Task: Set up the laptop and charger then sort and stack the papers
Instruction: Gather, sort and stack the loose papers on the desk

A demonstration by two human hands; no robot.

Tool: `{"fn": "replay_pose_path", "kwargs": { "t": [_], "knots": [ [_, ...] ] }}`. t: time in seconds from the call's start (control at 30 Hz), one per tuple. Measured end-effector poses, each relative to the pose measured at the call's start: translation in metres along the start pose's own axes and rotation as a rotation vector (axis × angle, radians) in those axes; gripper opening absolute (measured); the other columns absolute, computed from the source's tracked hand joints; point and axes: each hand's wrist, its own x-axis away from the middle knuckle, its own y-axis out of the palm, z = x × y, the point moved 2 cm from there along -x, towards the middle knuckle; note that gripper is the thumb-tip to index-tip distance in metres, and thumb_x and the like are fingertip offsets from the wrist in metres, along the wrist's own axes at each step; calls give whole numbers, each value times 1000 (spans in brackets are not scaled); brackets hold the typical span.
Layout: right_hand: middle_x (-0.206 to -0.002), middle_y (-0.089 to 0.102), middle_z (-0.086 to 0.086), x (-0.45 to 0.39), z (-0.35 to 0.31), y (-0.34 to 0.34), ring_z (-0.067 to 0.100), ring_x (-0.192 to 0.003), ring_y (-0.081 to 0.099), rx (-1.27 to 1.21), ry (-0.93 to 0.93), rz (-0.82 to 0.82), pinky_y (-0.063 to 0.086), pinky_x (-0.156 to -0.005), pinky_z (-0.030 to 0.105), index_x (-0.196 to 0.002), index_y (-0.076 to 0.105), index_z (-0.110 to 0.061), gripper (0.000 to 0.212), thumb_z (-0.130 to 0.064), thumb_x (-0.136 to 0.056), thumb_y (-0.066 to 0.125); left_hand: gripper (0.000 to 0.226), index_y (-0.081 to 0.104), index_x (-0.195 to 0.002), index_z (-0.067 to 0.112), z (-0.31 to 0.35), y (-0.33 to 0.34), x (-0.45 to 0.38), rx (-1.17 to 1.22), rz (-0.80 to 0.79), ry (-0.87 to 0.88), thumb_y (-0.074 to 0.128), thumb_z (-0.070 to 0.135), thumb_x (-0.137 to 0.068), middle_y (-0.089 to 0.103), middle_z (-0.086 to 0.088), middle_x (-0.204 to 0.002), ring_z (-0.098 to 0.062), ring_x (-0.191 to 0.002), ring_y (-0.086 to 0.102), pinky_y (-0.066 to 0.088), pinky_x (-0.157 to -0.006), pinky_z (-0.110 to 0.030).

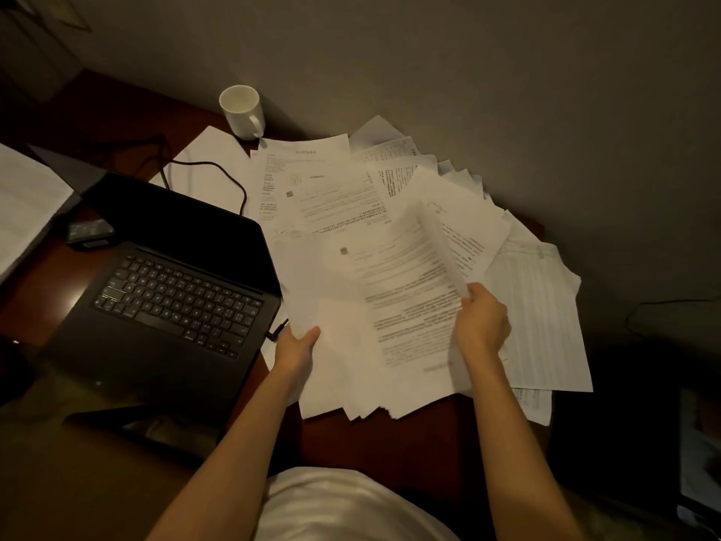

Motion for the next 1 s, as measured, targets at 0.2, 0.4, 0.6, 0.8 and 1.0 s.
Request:
{"fn": "replay_pose_path", "kwargs": {
  "t": [0.2, 0.4, 0.6, 0.8, 1.0],
  "knots": [
    [-109, 64, 5, -21, -4, -6, 16, -89, 60, -425, 70, -203, 48, -72, 18, -113, 64, -13, 25, -3, -92, 55, 43, 41, -138, 3, -1, 0, -8, -42, 37, -40, 41, 18, -98, 54, -5, -125, -31, -118, 50, 38, -97, -38],
    [-113, 65, 4, 1, -17, 44, 13, -85, 62, -236, -19, -419, 49, -65, 10, -119, 62, -7, 27, -7, -93, 55, 74, 30, -148, 21, 1, 0, -8, 236, -53, -115, 36, 66, -91, 38, -2, -149, -25, -135, 37, 32, -110, -41],
    [-122, 57, 2, 9, -8, 60, 22, -108, 58, -120, 69, -559, 45, -83, 27, -129, 46, -5, 55, -30, -86, 68, 29, 56, -118, 14, 4, 0, 4, 3, -5, 83, 62, 6, -90, 66, -5, -105, -16, -88, 65, 53, -59, -23],
    [-107, 68, 7, 24, 13, 52, 16, -89, 65, -400, 189, -716, 55, -75, 25, -105, 63, -7, 30, -4, -77, 75, 29, 56, -115, 17, 31, -5, 18, 48, -206, 203, 57, 1, -91, 69, -5, -106, -21, -95, 68, 56, -67, -29],
    [-97, 71, 2, 16, -3, -9, 9, -81, 70, -807, 97, -585, 55, -65, 20, -99, 66, -13, 36, 9, -72, 73, 17, 66, -101, 11, 93, 14, 49, -159, -324, 522, 65, 4, -86, 72, 17, -80, -2, -80, 69, 53, -65, -15]
  ]
}}
